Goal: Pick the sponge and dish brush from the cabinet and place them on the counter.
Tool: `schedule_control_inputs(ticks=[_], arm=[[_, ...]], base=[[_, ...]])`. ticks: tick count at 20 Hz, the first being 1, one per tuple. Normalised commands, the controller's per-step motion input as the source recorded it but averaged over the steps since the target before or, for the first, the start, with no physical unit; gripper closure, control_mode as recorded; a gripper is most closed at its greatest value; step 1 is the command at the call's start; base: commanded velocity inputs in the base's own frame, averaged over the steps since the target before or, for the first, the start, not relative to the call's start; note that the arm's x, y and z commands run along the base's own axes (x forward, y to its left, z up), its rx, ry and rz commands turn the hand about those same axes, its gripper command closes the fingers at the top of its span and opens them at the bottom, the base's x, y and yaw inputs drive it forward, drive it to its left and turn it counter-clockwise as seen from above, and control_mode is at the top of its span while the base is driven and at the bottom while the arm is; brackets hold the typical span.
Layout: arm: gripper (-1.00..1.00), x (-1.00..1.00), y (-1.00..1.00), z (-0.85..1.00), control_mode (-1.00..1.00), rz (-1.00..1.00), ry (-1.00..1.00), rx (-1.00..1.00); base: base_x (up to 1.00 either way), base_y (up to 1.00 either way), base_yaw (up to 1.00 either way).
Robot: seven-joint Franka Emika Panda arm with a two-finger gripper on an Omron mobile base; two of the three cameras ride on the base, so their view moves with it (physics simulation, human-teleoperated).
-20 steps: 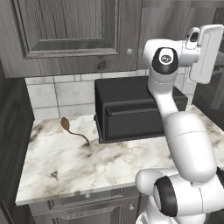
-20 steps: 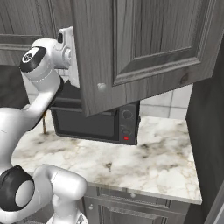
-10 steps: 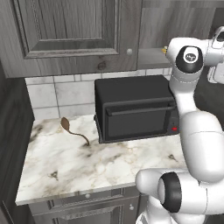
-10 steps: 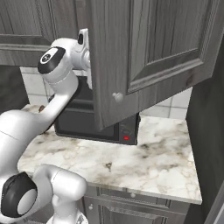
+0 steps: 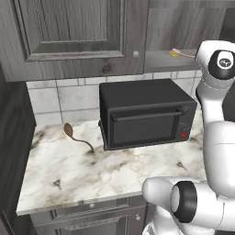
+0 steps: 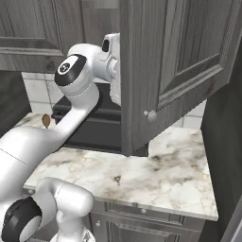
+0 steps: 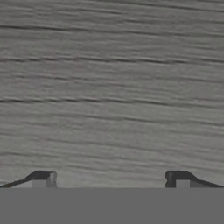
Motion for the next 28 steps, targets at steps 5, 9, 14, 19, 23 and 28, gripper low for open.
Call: schedule_control_inputs(ticks=[5,9,14,19,23,28], arm=[[-1.0,-0.12,-0.52,0.0,-1.0,0.0,0.0,0.05],[-1.0,-0.01,-0.47,0.0,-1.0,0.0,0.0,0.06],[-1.0,0.0,-0.21,0.0,-1.0,0.0,0.0,0.04],[-1.0,0.01,-0.01,0.0,-1.0,0.0,0.0,0.0],[-1.0,0.0,0.0,0.0,-1.0,0.0,0.0,0.0],[-1.0,0.0,-0.34,0.0,-1.0,0.0,0.0,0.03]], base=[[0.0,0.0,0.0],[0.0,0.0,0.0],[0.0,0.0,0.0],[0.0,0.0,0.0],[0.0,0.0,0.0],[0.0,0.0,0.0]])
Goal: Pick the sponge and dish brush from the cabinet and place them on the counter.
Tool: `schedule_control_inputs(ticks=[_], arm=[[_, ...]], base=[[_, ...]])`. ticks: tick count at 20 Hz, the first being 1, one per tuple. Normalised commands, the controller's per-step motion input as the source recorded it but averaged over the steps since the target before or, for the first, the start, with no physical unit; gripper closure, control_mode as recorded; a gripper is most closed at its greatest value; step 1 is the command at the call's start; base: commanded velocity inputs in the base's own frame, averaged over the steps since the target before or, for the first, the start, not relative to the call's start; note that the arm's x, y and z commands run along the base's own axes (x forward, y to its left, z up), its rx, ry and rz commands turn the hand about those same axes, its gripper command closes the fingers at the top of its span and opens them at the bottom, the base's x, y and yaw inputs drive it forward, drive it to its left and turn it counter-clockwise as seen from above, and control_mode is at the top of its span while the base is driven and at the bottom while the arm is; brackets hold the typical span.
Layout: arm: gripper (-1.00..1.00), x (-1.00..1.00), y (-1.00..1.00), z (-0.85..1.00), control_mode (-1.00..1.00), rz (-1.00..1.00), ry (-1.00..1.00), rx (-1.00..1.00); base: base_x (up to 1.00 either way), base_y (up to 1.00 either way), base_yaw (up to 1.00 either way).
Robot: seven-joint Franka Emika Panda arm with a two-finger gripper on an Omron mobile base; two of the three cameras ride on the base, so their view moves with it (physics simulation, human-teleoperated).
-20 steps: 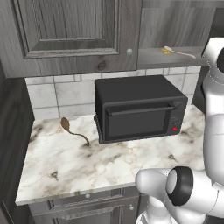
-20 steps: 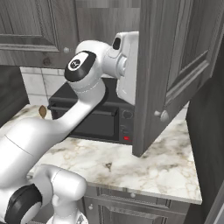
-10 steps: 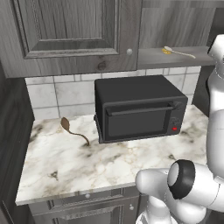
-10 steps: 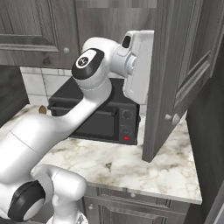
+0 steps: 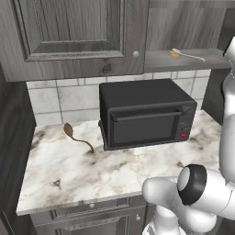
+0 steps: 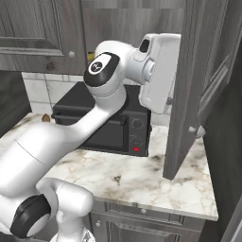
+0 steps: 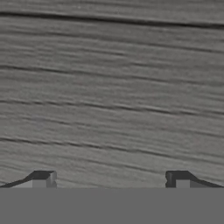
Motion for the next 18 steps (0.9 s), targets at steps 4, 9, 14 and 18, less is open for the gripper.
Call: schedule_control_inputs(ticks=[4,9,14,18], arm=[[-1.0,0.0,-0.49,0.0,-1.0,0.02,0.0,0.06],[-1.0,0.0,-0.17,0.0,-1.0,0.03,0.0,0.08],[-1.0,-0.25,0.05,-0.04,-1.0,0.06,-0.05,0.1],[-1.0,-0.36,0.28,0.0,-1.0,0.14,-0.1,0.12]], base=[[0.0,0.0,0.0],[0.0,0.0,0.0],[0.0,0.0,0.0],[0.0,0.0,0.0]])
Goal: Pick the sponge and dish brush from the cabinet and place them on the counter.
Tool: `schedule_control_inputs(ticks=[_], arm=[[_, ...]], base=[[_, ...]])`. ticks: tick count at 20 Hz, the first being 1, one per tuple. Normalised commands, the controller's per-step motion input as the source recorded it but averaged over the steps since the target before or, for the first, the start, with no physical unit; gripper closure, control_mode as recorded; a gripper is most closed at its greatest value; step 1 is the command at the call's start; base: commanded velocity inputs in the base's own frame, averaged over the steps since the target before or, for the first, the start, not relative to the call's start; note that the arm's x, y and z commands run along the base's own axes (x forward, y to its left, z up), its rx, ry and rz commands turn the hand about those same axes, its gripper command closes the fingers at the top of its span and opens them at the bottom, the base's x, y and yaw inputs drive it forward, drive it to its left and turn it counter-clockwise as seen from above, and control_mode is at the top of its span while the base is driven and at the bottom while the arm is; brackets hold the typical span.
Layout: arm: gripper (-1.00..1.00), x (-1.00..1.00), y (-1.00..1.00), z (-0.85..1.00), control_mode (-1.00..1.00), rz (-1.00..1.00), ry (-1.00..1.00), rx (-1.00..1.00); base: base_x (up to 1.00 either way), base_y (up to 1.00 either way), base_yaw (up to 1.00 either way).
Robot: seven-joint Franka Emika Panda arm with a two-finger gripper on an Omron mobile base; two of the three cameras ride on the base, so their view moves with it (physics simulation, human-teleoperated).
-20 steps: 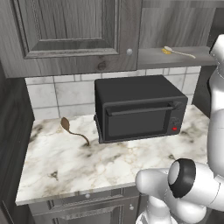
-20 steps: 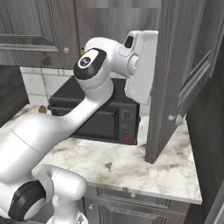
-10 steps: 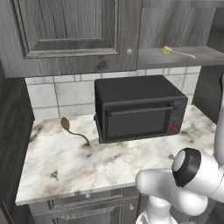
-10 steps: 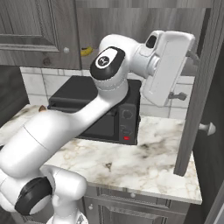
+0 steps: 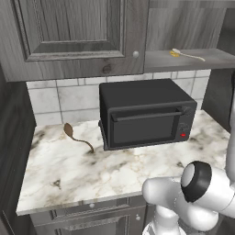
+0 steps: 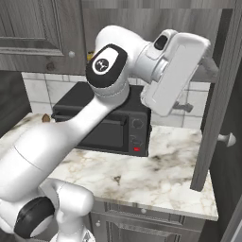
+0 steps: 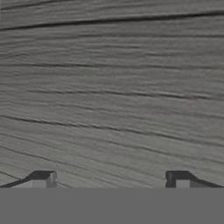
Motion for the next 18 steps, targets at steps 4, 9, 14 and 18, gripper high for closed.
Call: schedule_control_inputs(ticks=[4,9,14,18], arm=[[-1.0,-0.35,0.45,-0.05,-1.0,0.14,-0.1,0.11],[-1.0,-0.23,0.6,-0.23,-1.0,0.14,-0.12,0.09],[-1.0,-0.2,0.63,-0.34,-1.0,0.1,-0.16,0.01],[-1.0,-0.12,0.75,-0.11,-1.0,0.13,-0.21,0.0]], base=[[0.0,0.0,0.0],[0.0,0.0,0.0],[0.0,0.0,0.0],[0.0,0.0,0.0]])
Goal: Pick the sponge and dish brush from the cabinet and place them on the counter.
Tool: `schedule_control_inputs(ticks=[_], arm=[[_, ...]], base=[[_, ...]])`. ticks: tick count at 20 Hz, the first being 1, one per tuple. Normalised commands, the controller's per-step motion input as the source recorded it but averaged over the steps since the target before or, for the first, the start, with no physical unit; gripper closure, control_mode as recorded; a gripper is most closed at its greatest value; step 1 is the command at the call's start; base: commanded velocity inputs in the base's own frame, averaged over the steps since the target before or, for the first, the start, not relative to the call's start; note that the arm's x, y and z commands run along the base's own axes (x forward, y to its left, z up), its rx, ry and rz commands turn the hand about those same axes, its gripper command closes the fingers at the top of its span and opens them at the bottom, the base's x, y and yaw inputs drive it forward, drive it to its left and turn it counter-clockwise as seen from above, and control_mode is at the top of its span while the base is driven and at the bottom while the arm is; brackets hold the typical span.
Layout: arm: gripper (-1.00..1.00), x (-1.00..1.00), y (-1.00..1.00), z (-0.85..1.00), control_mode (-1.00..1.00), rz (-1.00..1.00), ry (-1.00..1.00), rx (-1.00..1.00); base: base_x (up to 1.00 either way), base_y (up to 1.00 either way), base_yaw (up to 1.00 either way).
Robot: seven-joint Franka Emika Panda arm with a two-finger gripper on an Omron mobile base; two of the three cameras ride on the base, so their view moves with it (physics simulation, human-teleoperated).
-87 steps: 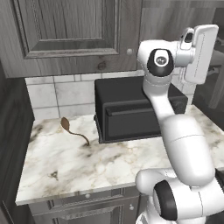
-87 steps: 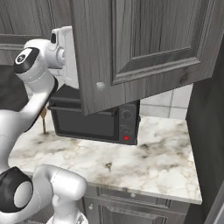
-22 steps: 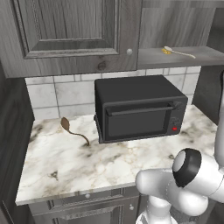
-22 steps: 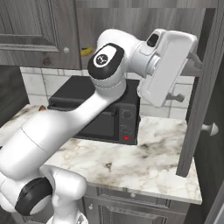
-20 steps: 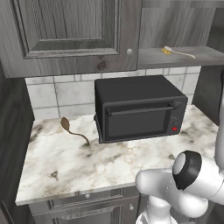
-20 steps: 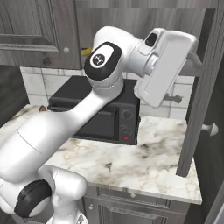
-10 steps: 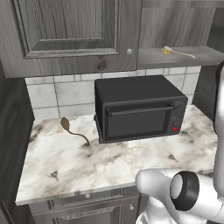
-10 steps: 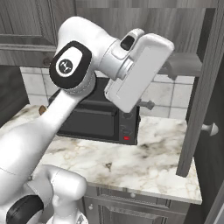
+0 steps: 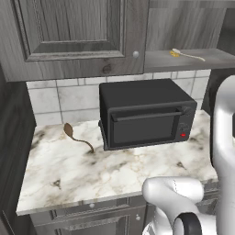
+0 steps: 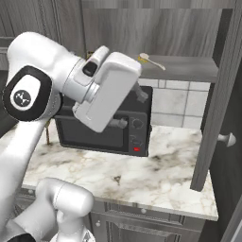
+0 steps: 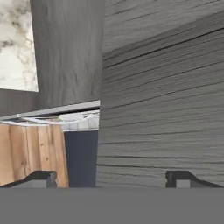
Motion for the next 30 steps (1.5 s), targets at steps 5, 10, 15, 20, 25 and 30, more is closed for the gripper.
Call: schedule_control_inputs(ticks=[5,10,15,20,25,30], arm=[[-1.0,-0.06,0.65,0.0,-1.0,0.05,-0.26,0.07],[-1.0,-0.02,0.3,0.07,-1.0,0.07,-0.1,0.33],[-1.0,-0.04,0.31,0.02,-1.0,0.17,-0.11,0.34],[-1.0,-0.16,0.34,0.0,-1.0,0.13,-0.31,0.2],[-1.0,-0.14,0.31,0.01,-1.0,0.13,-0.28,0.24],[-1.0,-0.18,0.35,0.08,-1.0,0.14,-0.26,0.18]], base=[[0.0,0.0,0.0],[0.0,0.0,0.0],[0.0,0.0,0.0],[0.0,0.0,0.0],[0.0,0.0,0.0],[0.0,0.0,0.0]])
